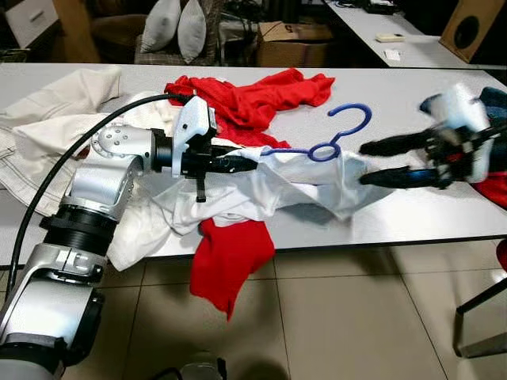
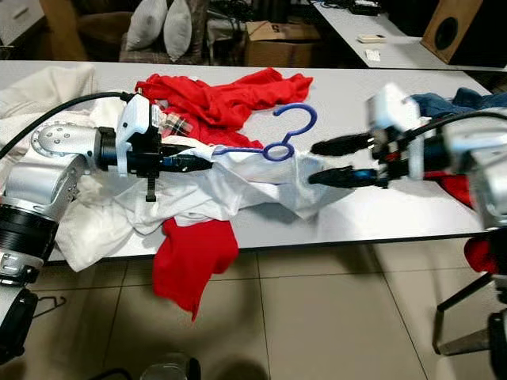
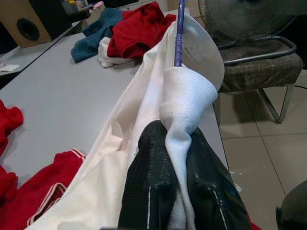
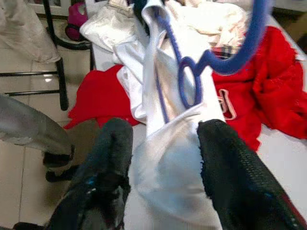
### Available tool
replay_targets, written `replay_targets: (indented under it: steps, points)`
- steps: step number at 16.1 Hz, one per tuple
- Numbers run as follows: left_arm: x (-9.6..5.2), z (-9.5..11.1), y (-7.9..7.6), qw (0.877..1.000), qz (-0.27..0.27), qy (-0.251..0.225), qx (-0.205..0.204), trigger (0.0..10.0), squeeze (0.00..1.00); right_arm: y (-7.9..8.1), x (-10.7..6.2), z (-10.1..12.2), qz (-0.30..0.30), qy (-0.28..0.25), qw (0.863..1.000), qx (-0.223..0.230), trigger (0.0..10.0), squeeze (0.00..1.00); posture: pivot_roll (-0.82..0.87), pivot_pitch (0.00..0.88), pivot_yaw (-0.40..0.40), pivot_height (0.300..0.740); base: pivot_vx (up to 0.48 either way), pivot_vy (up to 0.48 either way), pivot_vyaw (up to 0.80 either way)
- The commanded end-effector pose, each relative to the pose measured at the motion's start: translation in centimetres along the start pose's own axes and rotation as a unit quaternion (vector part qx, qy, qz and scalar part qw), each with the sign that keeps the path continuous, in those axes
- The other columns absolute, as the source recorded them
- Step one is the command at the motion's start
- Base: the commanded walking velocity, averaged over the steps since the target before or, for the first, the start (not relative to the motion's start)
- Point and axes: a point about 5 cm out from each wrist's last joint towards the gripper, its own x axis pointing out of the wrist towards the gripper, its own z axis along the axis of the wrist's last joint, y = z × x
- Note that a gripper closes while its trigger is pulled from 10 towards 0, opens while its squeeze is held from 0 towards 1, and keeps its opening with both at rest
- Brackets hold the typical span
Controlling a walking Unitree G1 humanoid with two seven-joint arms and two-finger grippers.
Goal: Hang hanger
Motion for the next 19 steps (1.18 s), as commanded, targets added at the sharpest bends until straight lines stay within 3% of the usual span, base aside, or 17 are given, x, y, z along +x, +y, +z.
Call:
replay_targets:
  steps: [1,3,4,5,6,11,12,13,14,19]
  points:
    - [0.3,0.9,0.3,1.0,0.0,-0.003,0.019,0.0,0.0,-0.1,-0.6,0.8,-0.005,-0.004,1.0,-0.014,10.0,1.0,0.05,0.0,-0.035,0.74,0.0,0.0,0.0]
    - [0.7,1.2,0.3,1.0,-0.009,-0.015,0.019,0.0,0.0,-0.5,-0.3,0.5,-0.025,0.003,1.0,-0.016,10.0,1.0,0.04,0.0,-0.029,0.74,0.0,0.0,0.0]
    - [1.3,1.7,0.2,0.999,-0.018,-0.028,0.021,0.0,0.0,-0.8,0.6,-0.1,-0.042,0.006,0.999,-0.024,10.0,1.0,0.04,0.0,-0.026,0.74,0.0,0.0,0.0]
    - [1.6,1.9,0.1,0.999,-0.023,-0.035,0.023,0.0,0.0,-0.9,1.3,-0.4,-0.043,-0.001,0.999,-0.022,10.0,0.45,0.04,0.0,-0.025,0.74,0.0,0.0,0.0]
    - [1.9,2.1,0.1,0.999,-0.027,-0.039,0.024,0.0,0.0,-1.0,2.0,-0.6,-0.039,-0.015,0.999,-0.012,10.0,0.0,0.04,0.0,-0.025,0.74,0.0,0.0,0.0]
    - [2.7,2.5,-0.3,0.998,-0.035,-0.058,0.018,0.0,0.0,-2.0,3.6,-1.0,-0.046,-0.042,0.998,0.002,10.0,0.0,0.06,0.0,-0.038,0.74,0.0,0.0,0.0]
    - [2.7,2.2,-0.4,0.998,-0.037,-0.056,0.018,0.0,0.0,-2.0,3.7,-1.0,-0.033,-0.051,0.998,0.012,5.7,0.0,0.06,0.0,-0.042,0.74,0.0,0.0,0.0]
    - [2.7,2.1,-0.5,0.998,-0.036,-0.053,0.019,0.0,0.0,-2.0,3.7,-0.9,-0.028,-0.056,0.998,0.014,3.7,0.0,0.06,0.0,-0.043,0.74,0.0,0.0,0.0]
    - [2.6,2.0,-0.5,0.998,-0.035,-0.052,0.018,0.0,0.0,-1.9,3.6,-1.1,-0.015,-0.057,0.998,0.027,0.0,0.0,0.06,0.0,-0.044,0.74,0.0,0.0,0.0]
    - [2.6,1.8,-0.5,0.998,-0.033,-0.049,0.013,0.0,0.0,-1.5,3.8,-1.6,0.009,-0.063,0.997,0.054,0.0,0.0,0.06,0.0,-0.037,0.74,0.0,0.0,0.0]
